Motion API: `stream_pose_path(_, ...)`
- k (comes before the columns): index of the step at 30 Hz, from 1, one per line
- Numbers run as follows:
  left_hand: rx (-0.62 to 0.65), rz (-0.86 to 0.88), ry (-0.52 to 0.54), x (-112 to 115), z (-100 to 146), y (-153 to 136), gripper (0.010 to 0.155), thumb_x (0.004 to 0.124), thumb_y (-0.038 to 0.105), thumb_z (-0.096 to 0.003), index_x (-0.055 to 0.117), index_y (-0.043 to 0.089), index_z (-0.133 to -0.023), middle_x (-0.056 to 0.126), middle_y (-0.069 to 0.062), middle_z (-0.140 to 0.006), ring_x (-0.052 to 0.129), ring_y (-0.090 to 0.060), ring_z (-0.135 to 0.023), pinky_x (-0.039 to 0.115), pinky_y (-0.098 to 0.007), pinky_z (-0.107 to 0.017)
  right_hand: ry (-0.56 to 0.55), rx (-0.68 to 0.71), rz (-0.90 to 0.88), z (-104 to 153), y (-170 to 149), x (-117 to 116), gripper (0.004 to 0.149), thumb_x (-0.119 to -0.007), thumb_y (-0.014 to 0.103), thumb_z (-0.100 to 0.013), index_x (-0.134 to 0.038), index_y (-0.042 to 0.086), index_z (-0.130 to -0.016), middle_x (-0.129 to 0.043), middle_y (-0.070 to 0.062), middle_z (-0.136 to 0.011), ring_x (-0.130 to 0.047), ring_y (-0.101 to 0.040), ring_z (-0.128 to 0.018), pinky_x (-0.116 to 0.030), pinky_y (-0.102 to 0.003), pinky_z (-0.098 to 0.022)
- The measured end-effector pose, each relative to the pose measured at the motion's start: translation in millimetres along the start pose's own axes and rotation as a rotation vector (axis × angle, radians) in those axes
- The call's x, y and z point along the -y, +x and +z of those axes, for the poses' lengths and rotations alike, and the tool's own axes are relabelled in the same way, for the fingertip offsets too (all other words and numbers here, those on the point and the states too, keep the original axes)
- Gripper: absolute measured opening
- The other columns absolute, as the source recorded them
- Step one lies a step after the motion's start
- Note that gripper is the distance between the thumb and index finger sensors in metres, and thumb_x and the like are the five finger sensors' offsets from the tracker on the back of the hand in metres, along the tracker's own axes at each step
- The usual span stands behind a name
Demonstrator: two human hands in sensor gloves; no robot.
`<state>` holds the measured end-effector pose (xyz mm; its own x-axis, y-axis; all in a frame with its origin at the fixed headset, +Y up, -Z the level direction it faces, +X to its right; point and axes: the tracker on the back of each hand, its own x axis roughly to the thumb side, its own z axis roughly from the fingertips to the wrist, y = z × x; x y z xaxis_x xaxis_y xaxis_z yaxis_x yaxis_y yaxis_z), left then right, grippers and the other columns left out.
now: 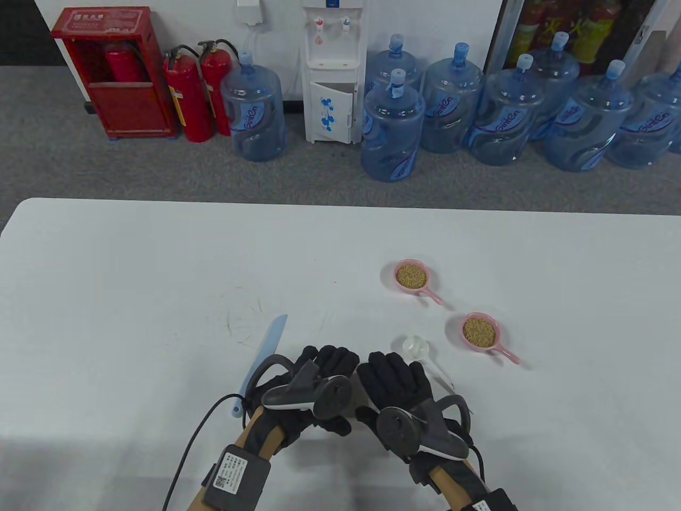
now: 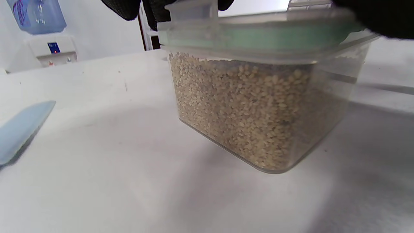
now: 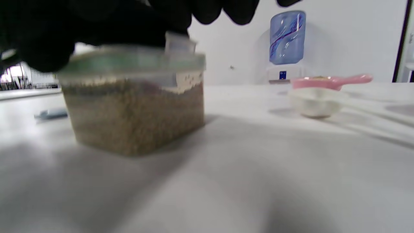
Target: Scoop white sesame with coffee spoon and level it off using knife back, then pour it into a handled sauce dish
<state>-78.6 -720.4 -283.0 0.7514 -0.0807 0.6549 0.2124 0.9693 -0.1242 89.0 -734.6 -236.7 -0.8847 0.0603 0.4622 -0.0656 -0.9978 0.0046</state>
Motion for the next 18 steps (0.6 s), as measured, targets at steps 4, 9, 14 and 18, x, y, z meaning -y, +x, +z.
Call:
stream_pose_path(4, -0.021, -0.004, 0.022, 3, 6, 4, 0.111, 0.071, 0.072, -0.0300, 0.034, 0.015, -0.118, 0.045, -0.013, -0.123, 0.055, -0.039, -0.116, 0.050, -0.055, -0.085, 0.000, 0.011, -0.025, -1, -2, -6, 0.069, -0.051, 0.056, -0.059, -0.046, 0.025, -0.120, -0.035, -0.011, -0.127, -0.044, -0.037, -0.115, -0.035, -0.063, -0.080)
stream_pose_path(9, -0.033, -0.100, -0.012, 5, 23, 5, 0.096, 0.067, 0.069, -0.0391, 0.041, 0.020, -0.118, 0.041, -0.014, -0.123, 0.052, -0.042, -0.116, 0.050, -0.057, -0.085, 0.003, 0.003, -0.003, -1, 0, -4, 0.069, -0.053, 0.058, -0.059, -0.050, 0.024, -0.119, -0.039, -0.010, -0.127, -0.048, -0.036, -0.115, -0.037, -0.062, -0.081)
stream_pose_path(14, -0.053, -0.102, 0.021, 8, 47, -9, 0.088, 0.071, 0.066, -0.0426, 0.048, 0.023, -0.116, 0.048, -0.008, -0.123, 0.071, -0.036, -0.115, 0.054, -0.057, -0.084, 0.004, 0.003, -0.006, -1, 0, -3, 0.069, -0.053, 0.058, -0.059, -0.049, 0.024, -0.119, -0.039, -0.010, -0.127, -0.048, -0.036, -0.115, -0.038, -0.061, -0.081)
stream_pose_path(18, -0.116, 0.019, 0.103, 7, 63, -22, 0.082, 0.071, 0.065, -0.0436, 0.061, 0.021, -0.112, 0.067, -0.008, -0.118, 0.085, -0.035, -0.108, 0.057, -0.059, -0.082, 0.003, 0.004, -0.006, -1, 0, -3, 0.069, -0.053, 0.058, -0.059, -0.049, 0.024, -0.119, -0.039, -0.009, -0.127, -0.048, -0.035, -0.115, -0.038, -0.061, -0.081)
